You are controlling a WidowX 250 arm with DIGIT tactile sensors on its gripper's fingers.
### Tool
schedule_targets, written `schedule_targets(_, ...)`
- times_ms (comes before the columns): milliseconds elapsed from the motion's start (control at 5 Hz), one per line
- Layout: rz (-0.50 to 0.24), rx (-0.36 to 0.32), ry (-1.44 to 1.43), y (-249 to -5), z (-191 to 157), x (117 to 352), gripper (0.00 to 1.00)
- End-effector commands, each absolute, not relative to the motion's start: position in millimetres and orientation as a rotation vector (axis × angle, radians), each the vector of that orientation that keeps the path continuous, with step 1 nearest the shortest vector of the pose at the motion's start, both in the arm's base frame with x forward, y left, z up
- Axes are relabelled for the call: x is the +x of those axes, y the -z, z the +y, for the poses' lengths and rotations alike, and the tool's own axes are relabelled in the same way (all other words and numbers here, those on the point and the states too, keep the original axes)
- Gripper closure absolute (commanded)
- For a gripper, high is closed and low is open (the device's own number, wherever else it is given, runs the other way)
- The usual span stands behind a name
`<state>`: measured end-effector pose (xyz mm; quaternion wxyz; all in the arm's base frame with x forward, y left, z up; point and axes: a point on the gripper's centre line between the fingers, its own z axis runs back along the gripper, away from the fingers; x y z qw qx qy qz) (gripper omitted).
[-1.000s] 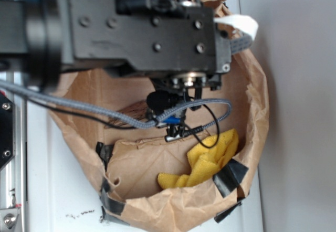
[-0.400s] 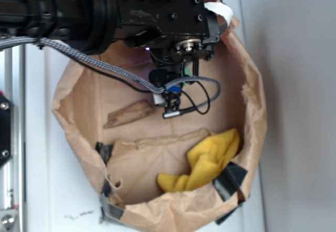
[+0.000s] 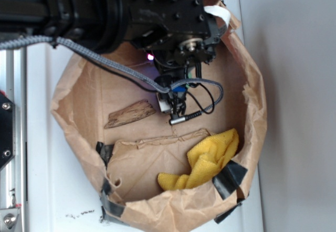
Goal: Grab the green ball.
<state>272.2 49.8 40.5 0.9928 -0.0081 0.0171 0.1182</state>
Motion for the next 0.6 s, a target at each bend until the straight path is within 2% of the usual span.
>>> schedule_targets(0,-0.057,-0.016,-0.273,-57.3,57.8,274.3,0.00)
schedule_targets(400,-0.056,-0.031,-0.277,-58.9,56.3,271.4,0.00)
